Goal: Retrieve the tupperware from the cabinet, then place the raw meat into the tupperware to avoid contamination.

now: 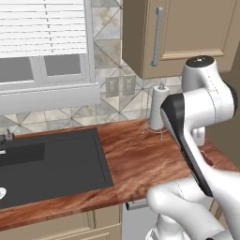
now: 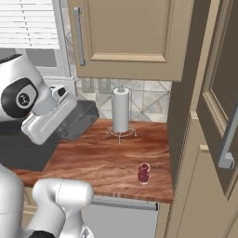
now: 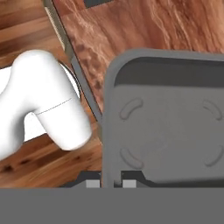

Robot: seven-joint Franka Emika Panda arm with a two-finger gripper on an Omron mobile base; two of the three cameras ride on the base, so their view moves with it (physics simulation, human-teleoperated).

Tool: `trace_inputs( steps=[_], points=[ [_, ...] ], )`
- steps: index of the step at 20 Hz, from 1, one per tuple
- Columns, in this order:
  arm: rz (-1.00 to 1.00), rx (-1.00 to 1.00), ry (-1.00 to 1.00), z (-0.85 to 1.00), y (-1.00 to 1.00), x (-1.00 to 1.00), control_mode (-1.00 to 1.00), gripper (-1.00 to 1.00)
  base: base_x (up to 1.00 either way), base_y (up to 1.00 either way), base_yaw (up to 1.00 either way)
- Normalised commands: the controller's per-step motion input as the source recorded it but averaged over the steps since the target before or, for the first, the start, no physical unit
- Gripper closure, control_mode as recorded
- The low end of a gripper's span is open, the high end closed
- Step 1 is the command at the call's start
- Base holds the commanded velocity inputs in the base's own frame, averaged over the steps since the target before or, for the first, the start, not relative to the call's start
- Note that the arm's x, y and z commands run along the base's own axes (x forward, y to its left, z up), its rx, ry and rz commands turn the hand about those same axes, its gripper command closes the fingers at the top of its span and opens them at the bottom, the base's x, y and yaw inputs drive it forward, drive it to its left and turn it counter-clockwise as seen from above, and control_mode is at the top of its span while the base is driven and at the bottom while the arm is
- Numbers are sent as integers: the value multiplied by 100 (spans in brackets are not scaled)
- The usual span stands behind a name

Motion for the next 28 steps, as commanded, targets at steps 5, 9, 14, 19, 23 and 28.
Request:
trace_inputs(
  steps=[5, 9, 14, 19, 23, 28],
  points=[
    [1, 7, 0, -42, 0, 53, -100, 100, 0, 0, 0],
    [0, 9, 0, -45, 0, 50, -100, 100, 0, 0, 0],
    [0, 9, 0, -46, 0, 47, -100, 100, 0, 0, 0],
    [0, 9, 0, -45, -2, 42, -100, 100, 0, 0, 0],
    [0, 9, 0, -44, -8, 32, -100, 100, 0, 0, 0],
    [0, 11, 0, -50, -8, 30, -100, 100, 0, 0, 0]
  ],
)
